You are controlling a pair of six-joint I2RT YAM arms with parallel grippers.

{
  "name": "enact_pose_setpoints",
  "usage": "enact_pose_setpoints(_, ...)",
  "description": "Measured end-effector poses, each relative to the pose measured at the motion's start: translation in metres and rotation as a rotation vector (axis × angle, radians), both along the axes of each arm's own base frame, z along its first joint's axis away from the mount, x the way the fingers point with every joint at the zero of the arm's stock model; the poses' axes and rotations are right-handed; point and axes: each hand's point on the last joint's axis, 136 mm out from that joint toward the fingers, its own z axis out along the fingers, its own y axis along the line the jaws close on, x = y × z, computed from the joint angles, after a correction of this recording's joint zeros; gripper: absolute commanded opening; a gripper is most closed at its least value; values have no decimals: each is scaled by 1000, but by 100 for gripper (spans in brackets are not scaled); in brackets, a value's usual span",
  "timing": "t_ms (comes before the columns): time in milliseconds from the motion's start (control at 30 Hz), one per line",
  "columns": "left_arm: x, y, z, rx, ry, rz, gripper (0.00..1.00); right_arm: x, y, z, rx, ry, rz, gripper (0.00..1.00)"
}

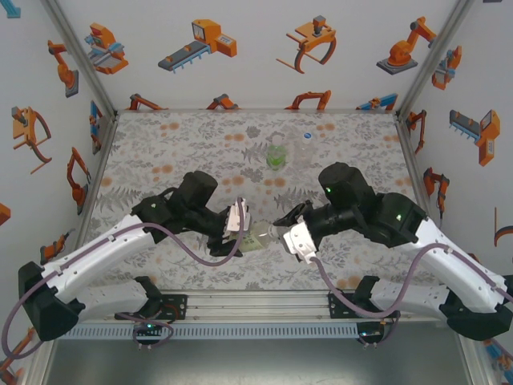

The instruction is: Screw on the bottle caps

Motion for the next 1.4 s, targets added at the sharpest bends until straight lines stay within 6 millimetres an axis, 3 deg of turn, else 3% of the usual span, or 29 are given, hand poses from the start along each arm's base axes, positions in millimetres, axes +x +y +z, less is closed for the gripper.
enact_pose_setpoints(533,-13,2,-2,30,120,-53,0,-14,-3,-8,-41,-170,64,0)
enact_pose_setpoints(833,-17,3,-2,51,158,-65,0,-16,-2,-12,-57,-176,76,0)
enact_pose_setpoints(1133,-9,11,-9,99,105,-7,0,-5,12,-18,-100,39,-88,0)
enact_pose_setpoints(1400,-6,20,-13,101,36,35,0,9,26,-16,-48,334,-326,0)
